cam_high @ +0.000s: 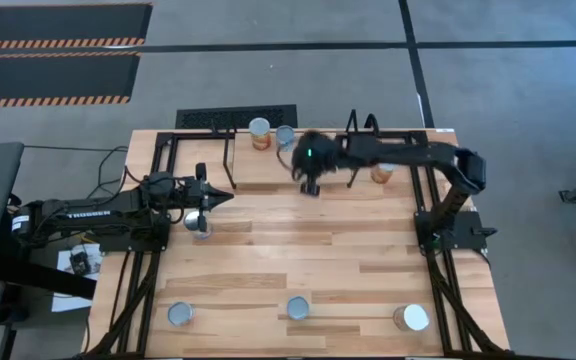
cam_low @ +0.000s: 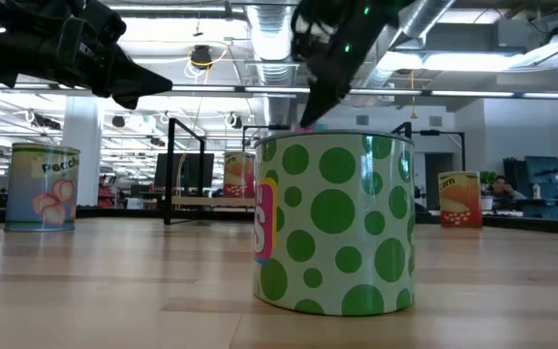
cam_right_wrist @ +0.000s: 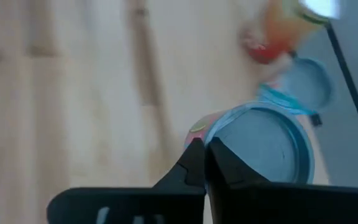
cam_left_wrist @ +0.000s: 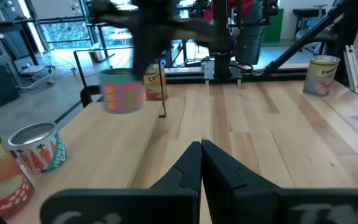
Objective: Pick and place cans onto a shelf
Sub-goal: Put the blue can on the shelf
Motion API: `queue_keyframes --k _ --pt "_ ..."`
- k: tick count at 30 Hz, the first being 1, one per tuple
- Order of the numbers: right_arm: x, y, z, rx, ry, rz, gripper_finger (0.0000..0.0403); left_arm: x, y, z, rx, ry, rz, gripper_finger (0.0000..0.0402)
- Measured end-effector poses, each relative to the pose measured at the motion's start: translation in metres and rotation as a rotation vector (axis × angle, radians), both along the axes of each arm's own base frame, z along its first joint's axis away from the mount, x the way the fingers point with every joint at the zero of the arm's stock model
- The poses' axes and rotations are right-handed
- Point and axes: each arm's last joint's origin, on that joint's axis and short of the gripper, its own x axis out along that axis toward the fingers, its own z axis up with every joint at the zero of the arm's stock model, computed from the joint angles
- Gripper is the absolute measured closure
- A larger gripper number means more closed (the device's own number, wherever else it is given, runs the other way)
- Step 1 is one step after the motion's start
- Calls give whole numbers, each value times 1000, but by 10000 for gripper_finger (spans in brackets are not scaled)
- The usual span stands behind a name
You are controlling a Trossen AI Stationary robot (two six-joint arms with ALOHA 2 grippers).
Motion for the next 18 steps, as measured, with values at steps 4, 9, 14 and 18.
queue_keyframes --k 4,9,14,18 --pt "0 -44 -15 3 55 -65 392 0 0 0 1 -1 4 401" --pt "0 -83 -32 71 74 -95 391 0 0 0 0 0 4 401" --pt "1 -103 -45 91 96 -108 391 0 0 0 -3 -1 5 401" --pt "-1 -110 -45 84 92 -115 391 0 0 0 -6 -2 5 401"
